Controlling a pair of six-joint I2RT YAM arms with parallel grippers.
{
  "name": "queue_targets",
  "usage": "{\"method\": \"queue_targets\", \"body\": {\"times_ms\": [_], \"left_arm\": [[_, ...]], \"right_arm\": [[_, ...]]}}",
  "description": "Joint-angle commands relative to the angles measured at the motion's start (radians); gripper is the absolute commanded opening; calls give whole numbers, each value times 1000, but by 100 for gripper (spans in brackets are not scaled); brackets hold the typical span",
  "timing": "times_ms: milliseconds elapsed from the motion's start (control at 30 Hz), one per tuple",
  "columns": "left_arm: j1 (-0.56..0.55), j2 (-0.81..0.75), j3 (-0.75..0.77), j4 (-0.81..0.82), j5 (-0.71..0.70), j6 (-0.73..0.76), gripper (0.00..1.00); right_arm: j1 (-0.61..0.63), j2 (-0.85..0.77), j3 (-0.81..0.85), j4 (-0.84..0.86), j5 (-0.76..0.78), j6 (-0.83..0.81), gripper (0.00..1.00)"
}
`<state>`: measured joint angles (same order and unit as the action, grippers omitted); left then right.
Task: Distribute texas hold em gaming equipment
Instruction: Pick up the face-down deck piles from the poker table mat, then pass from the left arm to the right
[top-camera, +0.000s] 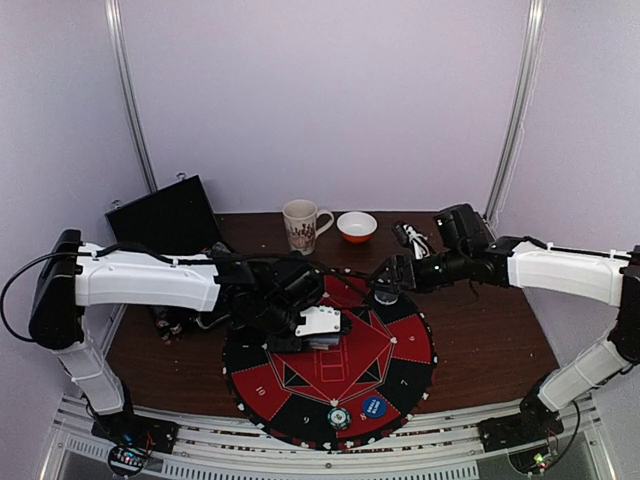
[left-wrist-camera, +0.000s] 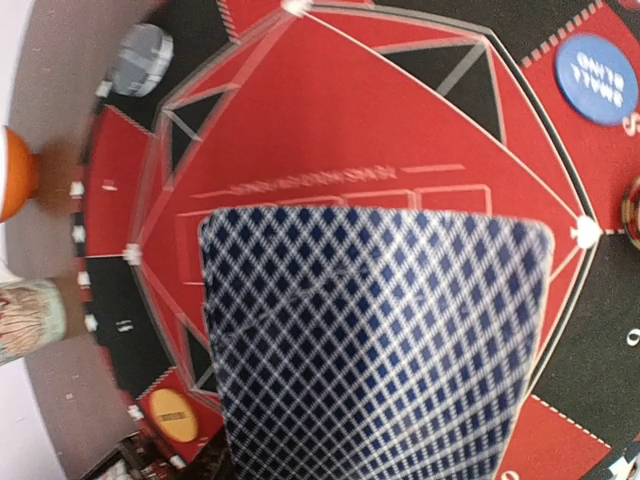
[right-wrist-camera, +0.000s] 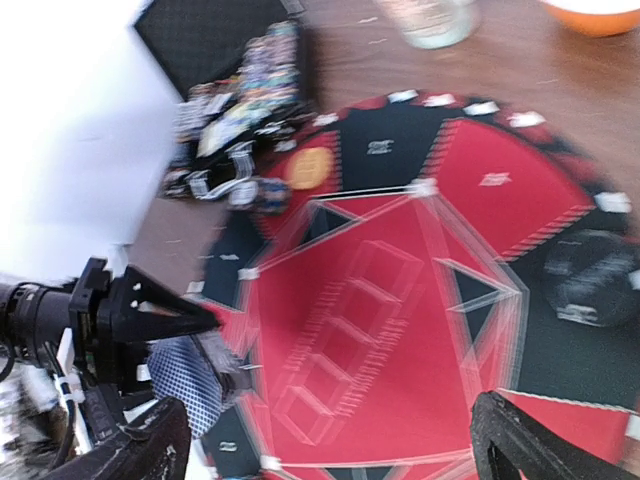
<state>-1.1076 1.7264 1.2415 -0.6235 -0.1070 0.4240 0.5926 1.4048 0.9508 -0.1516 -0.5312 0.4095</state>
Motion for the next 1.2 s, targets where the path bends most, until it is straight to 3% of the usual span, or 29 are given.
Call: {"method": "queue_targets", "body": {"times_ms": [0, 200, 533, 700, 867, 900, 1167], "left_arm": [[11, -57, 76, -28, -82, -25, 48], [39, -93, 109, -40, -97, -43, 48], [43, -86, 137, -38, -138, -36, 48], [43, -85, 144, -41, -127, -28, 48], [43, -86, 156, -36, -150, -22, 48], [43, -83, 160, -36, -153, -20, 48], [49, -59, 162, -38, -148, -28, 50]], "right_arm": [[41, 81, -41, 291, -260, 183, 99], [93, 155, -36, 502, -340, 282, 99], [138, 299, 46, 501, -382, 267, 94], [143, 373, 82, 619, -407, 356, 91], [168, 439, 125, 629, -419, 366, 85], [173, 450, 138, 629, -427, 367, 83], [191, 471, 161, 649, -476, 372, 32]]}}
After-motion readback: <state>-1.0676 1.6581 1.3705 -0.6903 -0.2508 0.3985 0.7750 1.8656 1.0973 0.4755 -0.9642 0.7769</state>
